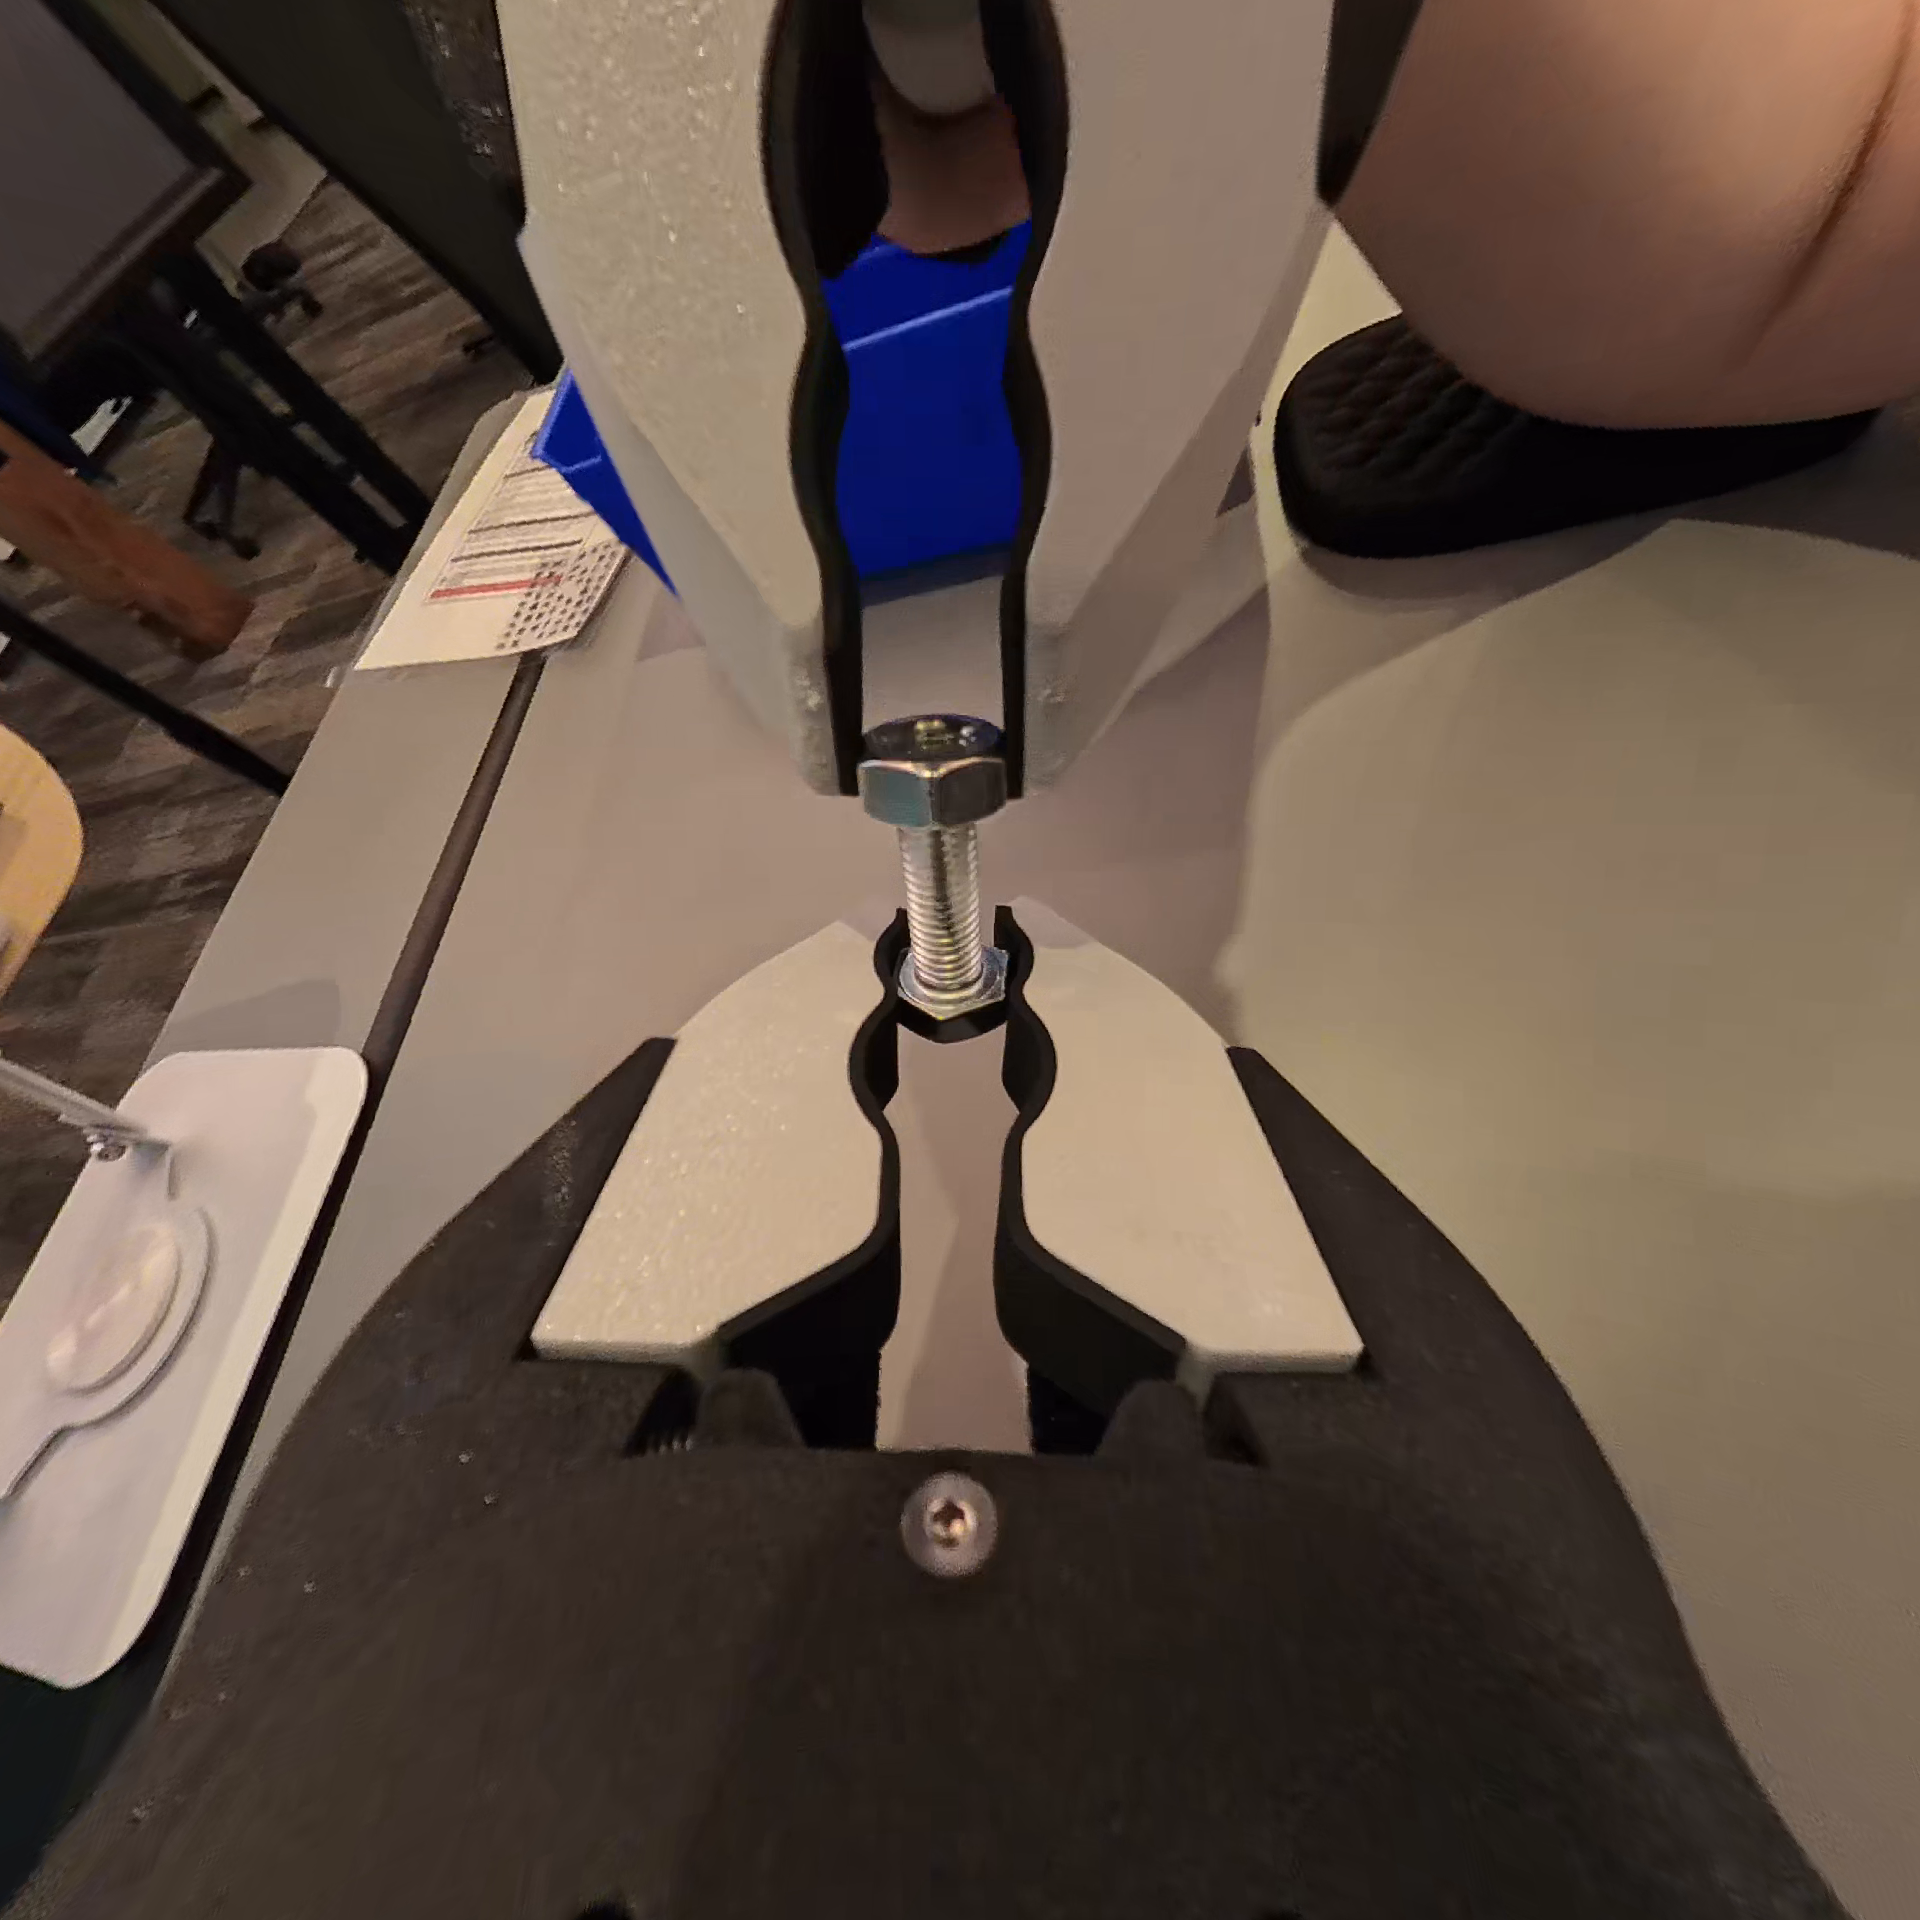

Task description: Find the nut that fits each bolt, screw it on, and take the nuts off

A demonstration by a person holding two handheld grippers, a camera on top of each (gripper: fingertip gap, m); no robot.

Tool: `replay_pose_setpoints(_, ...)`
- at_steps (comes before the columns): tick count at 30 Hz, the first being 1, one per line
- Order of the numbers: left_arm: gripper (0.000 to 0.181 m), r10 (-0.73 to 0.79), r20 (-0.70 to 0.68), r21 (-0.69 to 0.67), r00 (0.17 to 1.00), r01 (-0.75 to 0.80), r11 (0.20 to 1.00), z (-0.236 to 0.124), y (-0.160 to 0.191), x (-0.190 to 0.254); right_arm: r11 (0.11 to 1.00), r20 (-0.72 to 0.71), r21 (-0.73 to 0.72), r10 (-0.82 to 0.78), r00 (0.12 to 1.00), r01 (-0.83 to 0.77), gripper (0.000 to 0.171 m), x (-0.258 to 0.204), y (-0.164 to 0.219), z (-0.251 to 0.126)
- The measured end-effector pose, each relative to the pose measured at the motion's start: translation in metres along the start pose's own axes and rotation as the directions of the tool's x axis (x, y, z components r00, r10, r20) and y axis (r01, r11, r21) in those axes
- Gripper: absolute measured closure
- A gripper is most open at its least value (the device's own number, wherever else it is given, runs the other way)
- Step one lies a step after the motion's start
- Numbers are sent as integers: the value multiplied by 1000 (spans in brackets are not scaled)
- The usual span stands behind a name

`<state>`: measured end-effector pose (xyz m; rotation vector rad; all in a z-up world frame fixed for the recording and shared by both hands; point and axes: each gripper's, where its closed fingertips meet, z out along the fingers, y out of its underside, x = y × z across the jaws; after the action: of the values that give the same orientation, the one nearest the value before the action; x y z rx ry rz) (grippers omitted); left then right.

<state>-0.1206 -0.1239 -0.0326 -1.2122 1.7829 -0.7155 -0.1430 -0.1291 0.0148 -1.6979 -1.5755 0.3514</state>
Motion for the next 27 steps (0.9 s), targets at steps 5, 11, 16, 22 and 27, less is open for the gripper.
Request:
replay_pose_setpoints(5,167,19,-24,-14,1000,-20,1000,1,4,4,995,-9,-18,-94,996,94,154,-3,2,2)
replay_pose_setpoints(11,167,49,-145,-13,988,-51,999,3,5,25,975,59,-20,-220,974,221,154,-22,5,3)
replay_pose_setpoints(16,167,83,-204,-23,975,-90,996,5,7,38,954,100,-32,-293,951,297,154,-34,8,4)
replay_pose_setpoints(22,167,78,-226,-9,971,-82,997,4,5,41,951,105,-18,-307,946,310,154,-36,6,3)
replay_pose_setpoints(27,167,78,-222,-9,972,-82,997,4,5,40,948,99,-26,-312,945,316,154,-36,6,3)
